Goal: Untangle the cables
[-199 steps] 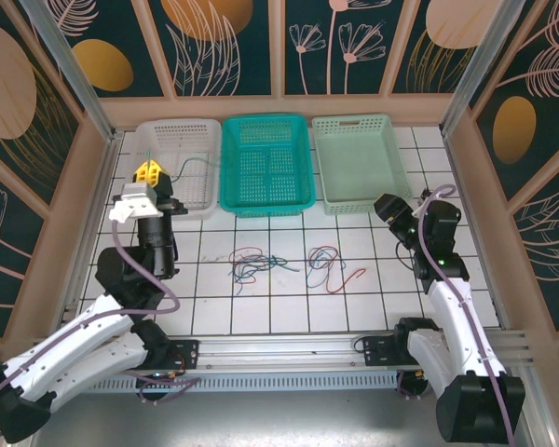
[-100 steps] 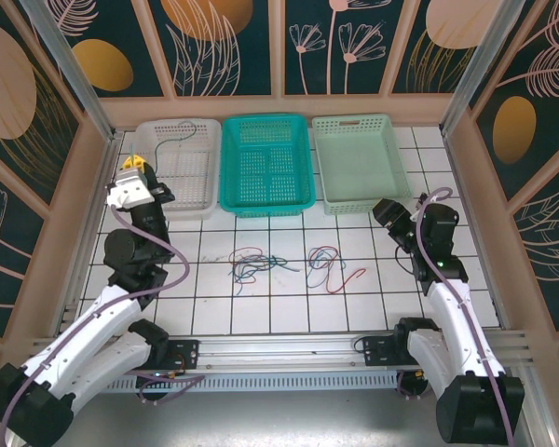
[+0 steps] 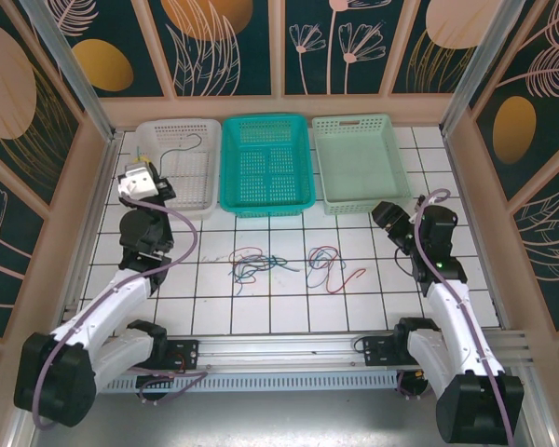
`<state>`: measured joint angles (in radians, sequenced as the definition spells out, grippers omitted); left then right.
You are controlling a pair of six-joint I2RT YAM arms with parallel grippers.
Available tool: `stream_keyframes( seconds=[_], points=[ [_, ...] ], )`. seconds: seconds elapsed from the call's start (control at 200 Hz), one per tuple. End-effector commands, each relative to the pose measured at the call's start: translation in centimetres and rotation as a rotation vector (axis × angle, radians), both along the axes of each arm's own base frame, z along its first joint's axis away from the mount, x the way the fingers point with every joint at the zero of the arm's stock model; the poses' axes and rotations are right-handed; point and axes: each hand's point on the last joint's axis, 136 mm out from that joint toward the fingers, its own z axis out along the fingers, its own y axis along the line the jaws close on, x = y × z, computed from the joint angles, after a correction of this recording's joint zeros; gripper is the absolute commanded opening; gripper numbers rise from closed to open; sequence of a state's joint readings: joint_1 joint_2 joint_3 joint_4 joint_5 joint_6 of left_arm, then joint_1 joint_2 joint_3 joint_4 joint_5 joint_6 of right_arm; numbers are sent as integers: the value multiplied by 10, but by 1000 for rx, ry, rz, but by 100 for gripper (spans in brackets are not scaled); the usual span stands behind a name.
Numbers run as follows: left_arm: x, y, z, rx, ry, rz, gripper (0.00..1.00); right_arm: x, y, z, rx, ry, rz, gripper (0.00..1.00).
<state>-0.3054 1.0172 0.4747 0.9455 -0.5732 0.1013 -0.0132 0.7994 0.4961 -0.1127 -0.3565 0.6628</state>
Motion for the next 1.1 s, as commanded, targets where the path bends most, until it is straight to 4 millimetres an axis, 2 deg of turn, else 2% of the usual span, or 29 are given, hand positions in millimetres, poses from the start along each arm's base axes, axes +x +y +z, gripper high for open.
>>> stream_keyframes(
  seconds=[0.0, 0.105, 0.215, 0.235, 0.275, 0.46, 0.495, 0.561, 0.596, 0.801, 0.946, 1.096],
  points=[
    [-1, 3, -2, -65, -99, -38, 0, -2, 2, -9, -33, -5, 30, 71],
    [14, 5, -23, -72, -67, -36, 0, -6, 4, -25, -50, 60, 44, 70],
    [28, 3, -45, -88, 1, -35, 1, -14, -1, -47, -84, 205, 16, 68],
    [29, 3, -48, -97, 8, -39, 4, -16, -1, -51, -90, 230, 17, 67],
    [27, 3, -51, -121, 12, -45, 18, -21, 0, -57, -101, 274, 19, 66],
    [19, 11, -64, -209, 75, -28, 53, -42, 13, -79, -133, 376, 30, 66],
    [20, 12, -65, -217, 98, -18, 62, -45, 18, -82, -128, 390, 44, 66],
    [23, 14, -71, -235, 159, 6, 90, -50, 25, -86, -130, 412, 64, 66],
    [25, 14, -74, -243, 186, 8, 98, -53, 27, -88, -136, 427, 69, 65],
    [25, 6, -74, -313, 226, -39, 99, -72, 27, -86, -177, 483, 66, 64],
    [22, 20, -74, -320, 291, 61, 99, -87, 28, -96, -177, 556, 68, 63],
    [16, 25, -75, -316, 314, 95, 99, -92, 37, -102, -154, 588, 89, 60]
  ],
)
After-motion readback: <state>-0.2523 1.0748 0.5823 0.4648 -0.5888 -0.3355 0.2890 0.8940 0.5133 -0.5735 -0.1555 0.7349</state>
